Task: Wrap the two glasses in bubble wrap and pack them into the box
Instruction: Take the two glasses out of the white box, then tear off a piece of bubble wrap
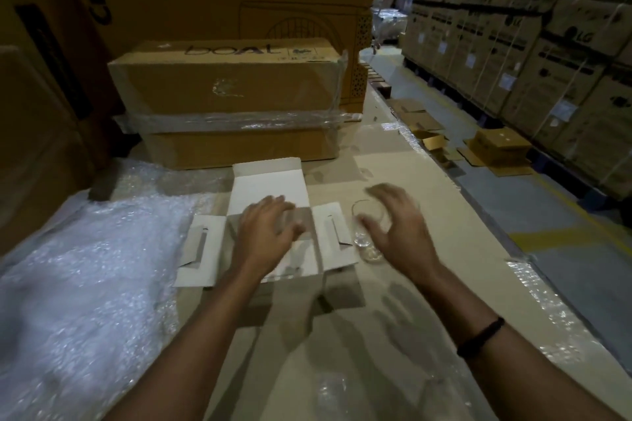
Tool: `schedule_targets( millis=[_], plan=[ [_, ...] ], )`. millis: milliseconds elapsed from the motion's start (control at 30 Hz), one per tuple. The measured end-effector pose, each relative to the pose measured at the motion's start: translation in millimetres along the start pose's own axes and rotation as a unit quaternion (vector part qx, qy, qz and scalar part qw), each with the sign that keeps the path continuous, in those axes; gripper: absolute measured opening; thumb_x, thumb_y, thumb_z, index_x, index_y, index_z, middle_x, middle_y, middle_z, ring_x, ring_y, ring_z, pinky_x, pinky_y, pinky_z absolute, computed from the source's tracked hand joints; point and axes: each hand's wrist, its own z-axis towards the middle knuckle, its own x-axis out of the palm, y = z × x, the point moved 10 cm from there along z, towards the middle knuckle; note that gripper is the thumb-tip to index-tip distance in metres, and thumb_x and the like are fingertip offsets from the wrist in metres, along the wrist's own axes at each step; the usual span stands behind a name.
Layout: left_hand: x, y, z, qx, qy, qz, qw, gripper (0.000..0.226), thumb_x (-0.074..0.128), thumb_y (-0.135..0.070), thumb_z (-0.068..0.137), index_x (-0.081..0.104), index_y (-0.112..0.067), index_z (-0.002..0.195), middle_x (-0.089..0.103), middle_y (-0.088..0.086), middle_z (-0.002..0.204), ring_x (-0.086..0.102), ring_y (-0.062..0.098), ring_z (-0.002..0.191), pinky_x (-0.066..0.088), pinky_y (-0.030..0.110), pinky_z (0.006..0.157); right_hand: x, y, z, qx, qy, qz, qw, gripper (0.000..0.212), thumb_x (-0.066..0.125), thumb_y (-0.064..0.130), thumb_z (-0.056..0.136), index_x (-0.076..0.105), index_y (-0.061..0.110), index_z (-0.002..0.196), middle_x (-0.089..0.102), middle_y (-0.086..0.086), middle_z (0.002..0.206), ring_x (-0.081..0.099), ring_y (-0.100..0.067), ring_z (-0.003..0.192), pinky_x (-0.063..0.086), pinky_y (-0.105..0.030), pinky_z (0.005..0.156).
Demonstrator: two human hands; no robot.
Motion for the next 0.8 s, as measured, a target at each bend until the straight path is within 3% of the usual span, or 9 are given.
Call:
schedule_targets(
  millis=[100, 200, 267, 333, 433, 533, 667, 800],
  plan=[
    [-50, 46, -44, 0.021, -0.05, 0.132, 0.99, 0.052, 0.05, -0.065, 0.084, 0.072, -0.025, 0.107, 0.062, 0.002, 0.133, 0.049, 0.026, 0.13, 0.028, 0.049, 0.111, 80, 43, -38, -0.042, 0.171, -0.067, 0.982, 0.062, 0.061, 0.053, 0.088, 0.043, 0.032, 0.143, 0.032, -0.001, 0.155, 0.037, -0.021, 0.137, 0.035, -0.04, 0.111],
    [-63, 84, -81, 0.006, -0.014, 0.222, 0.975, 0.075, 0.033, -0.081, 0.079, 0.07, -0.027, 0.116, 0.055, 0.002, 0.141, 0.044, 0.027, 0.135, 0.024, 0.049, 0.112, 134, 43, -51, -0.067, 0.224, -0.173, 0.957, 0.076, 0.051, 0.069, 0.085, 0.029, 0.037, 0.15, 0.014, -0.009, 0.162, 0.014, -0.029, 0.148, 0.01, -0.044, 0.119],
    [-58, 99, -96, -0.009, 0.02, 0.225, 0.974, 0.081, 0.037, -0.083, 0.076, 0.065, -0.026, 0.126, 0.047, 0.002, 0.148, 0.039, 0.026, 0.139, 0.025, 0.047, 0.113, 154, 34, -52, -0.058, 0.247, -0.22, 0.942, 0.074, 0.042, 0.073, 0.086, 0.025, 0.039, 0.151, 0.008, -0.011, 0.163, 0.006, -0.029, 0.15, 0.002, -0.048, 0.119],
    [-53, 104, -99, 0.003, 0.022, 0.222, 0.975, 0.073, 0.046, -0.074, 0.077, 0.065, -0.023, 0.126, 0.05, 0.005, 0.145, 0.043, 0.029, 0.136, 0.034, 0.044, 0.109, 165, 34, -54, -0.075, 0.243, -0.241, 0.937, 0.064, 0.038, 0.071, 0.088, 0.04, 0.039, 0.144, 0.021, -0.014, 0.16, 0.017, -0.033, 0.148, 0.009, -0.053, 0.117],
    [-50, 101, -91, 0.061, -0.013, 0.23, 0.971, 0.046, 0.048, -0.051, 0.083, 0.074, -0.019, 0.103, 0.064, 0.013, 0.128, 0.058, 0.036, 0.119, 0.045, 0.042, 0.1, 168, 39, -51, -0.084, 0.229, -0.23, 0.942, 0.061, 0.03, 0.067, 0.086, 0.063, 0.036, 0.126, 0.04, -0.015, 0.151, 0.035, -0.039, 0.14, 0.023, -0.058, 0.112],
    [-51, 99, -76, 0.087, -0.035, 0.202, 0.975, 0.031, 0.053, -0.037, 0.084, 0.074, -0.015, 0.093, 0.068, 0.017, 0.119, 0.063, 0.037, 0.11, 0.049, 0.043, 0.097, 170, 40, -44, -0.067, 0.242, -0.21, 0.945, 0.053, 0.038, 0.061, 0.091, 0.057, 0.036, 0.134, 0.027, -0.01, 0.158, 0.02, -0.035, 0.147, 0.011, -0.053, 0.118],
    [-47, 111, -51, 0.051, 0.004, 0.173, 0.984, 0.021, 0.07, -0.025, 0.085, 0.072, -0.013, 0.102, 0.06, 0.016, 0.133, 0.05, 0.039, 0.128, 0.042, 0.044, 0.104, 172, 41, -23, -0.067, 0.232, -0.211, 0.947, 0.047, 0.048, 0.054, 0.094, 0.052, 0.036, 0.138, 0.021, -0.01, 0.16, 0.015, -0.028, 0.149, 0.009, -0.049, 0.119],
    [-39, 118, -47, 0.019, 0.041, 0.159, 0.986, 0.029, 0.064, -0.028, 0.091, 0.067, -0.016, 0.117, 0.047, 0.008, 0.148, 0.034, 0.033, 0.141, 0.036, 0.039, 0.107, 183, 33, -21, -0.067, 0.26, -0.225, 0.937, 0.048, 0.045, 0.054, 0.096, 0.051, 0.035, 0.139, 0.022, -0.009, 0.16, 0.011, -0.026, 0.15, 0.008, -0.049, 0.119]
  ],
)
